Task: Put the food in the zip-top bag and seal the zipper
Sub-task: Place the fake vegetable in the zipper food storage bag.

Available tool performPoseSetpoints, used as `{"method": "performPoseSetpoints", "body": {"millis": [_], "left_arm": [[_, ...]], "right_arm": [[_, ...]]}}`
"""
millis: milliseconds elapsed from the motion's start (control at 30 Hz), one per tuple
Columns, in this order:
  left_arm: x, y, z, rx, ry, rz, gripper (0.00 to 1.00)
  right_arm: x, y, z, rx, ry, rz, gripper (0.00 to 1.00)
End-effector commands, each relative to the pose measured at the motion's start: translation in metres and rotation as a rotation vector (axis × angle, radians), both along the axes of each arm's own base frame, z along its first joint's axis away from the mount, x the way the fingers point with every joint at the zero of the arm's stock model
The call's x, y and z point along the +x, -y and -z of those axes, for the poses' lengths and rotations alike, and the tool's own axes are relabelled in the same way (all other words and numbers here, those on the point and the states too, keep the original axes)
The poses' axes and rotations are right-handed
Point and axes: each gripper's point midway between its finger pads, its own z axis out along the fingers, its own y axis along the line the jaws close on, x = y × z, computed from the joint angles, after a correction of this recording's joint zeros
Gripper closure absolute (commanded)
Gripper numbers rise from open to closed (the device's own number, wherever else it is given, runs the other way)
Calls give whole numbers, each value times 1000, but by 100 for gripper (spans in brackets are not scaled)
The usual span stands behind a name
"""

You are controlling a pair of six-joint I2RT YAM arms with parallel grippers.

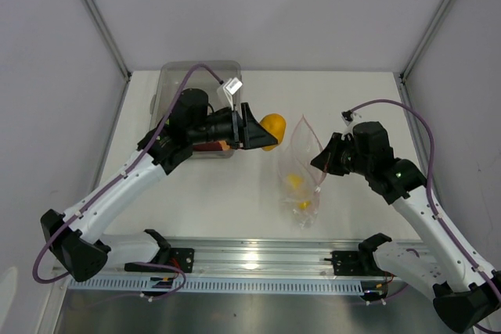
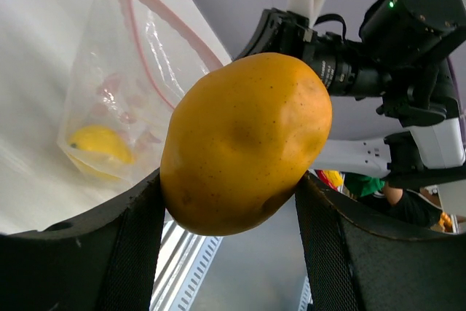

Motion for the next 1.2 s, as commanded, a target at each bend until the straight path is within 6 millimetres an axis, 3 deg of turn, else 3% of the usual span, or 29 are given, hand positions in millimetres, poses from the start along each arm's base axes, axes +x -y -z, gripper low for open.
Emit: {"method": "performPoseSetpoints", "body": {"millis": [0,267,700,833,967,1000,1167], "left_arm": [[-20,5,-14,-41,117,103,99],[-33,13,8,-19,100,208,100],[-38,25,22,5,24,255,99],[-34,30,5,-46,23,242,99],[-27,45,-21,-148,85,262,99],[-28,48,-37,-175,117,293,99],[-16,65,-53,-241,197,329,99]], "right_arm": [[-1,5,1,-15,8,13,100],[-1,5,7,-21,-5,15,100],[-2,-1,-3,21,3,2,100],[-2,-3,-5,32,9,-6,100],[-1,-10,-6,60,-3,-22,100],[-3,-14,-8,75,-7,-40,100],[-5,-21,-17,105,5,-63,100]]}}
